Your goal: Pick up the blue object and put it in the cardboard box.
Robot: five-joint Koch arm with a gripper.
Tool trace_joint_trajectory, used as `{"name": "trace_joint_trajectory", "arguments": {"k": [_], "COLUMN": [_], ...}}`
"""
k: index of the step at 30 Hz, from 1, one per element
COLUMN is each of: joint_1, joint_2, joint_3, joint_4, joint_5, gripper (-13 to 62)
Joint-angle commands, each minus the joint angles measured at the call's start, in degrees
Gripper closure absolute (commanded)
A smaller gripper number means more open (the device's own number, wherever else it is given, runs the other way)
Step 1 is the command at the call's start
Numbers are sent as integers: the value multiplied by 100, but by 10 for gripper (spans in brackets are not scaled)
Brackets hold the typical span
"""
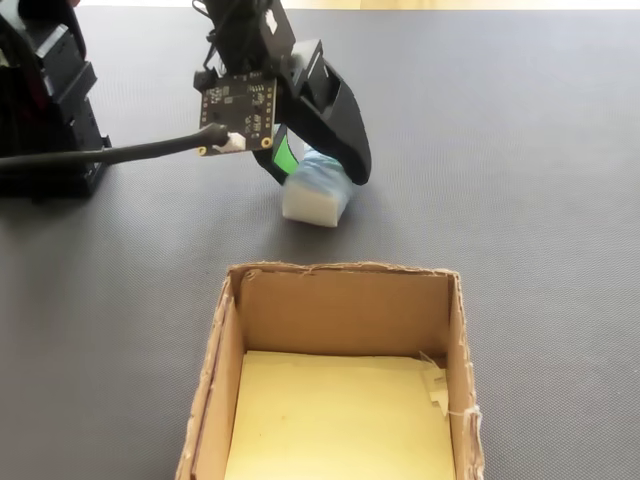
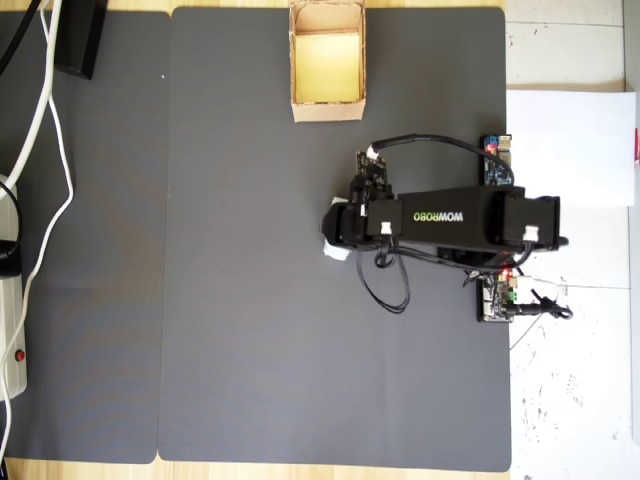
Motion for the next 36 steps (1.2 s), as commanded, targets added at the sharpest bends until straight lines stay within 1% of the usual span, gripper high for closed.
{"name": "trace_joint_trajectory", "arguments": {"k": [1, 12, 18, 28, 36], "joint_1": [9, 229, 272, 466, 677], "joint_2": [-79, 466, 1055, 2593, 3463], "joint_3": [70, 1450, 2294, 3138, 3437], "joint_4": [-1107, -3814, -4931, -5089, -5186], "joint_5": [53, 431, 413, 404, 343], "gripper": [388, 389, 388, 388, 388]}}
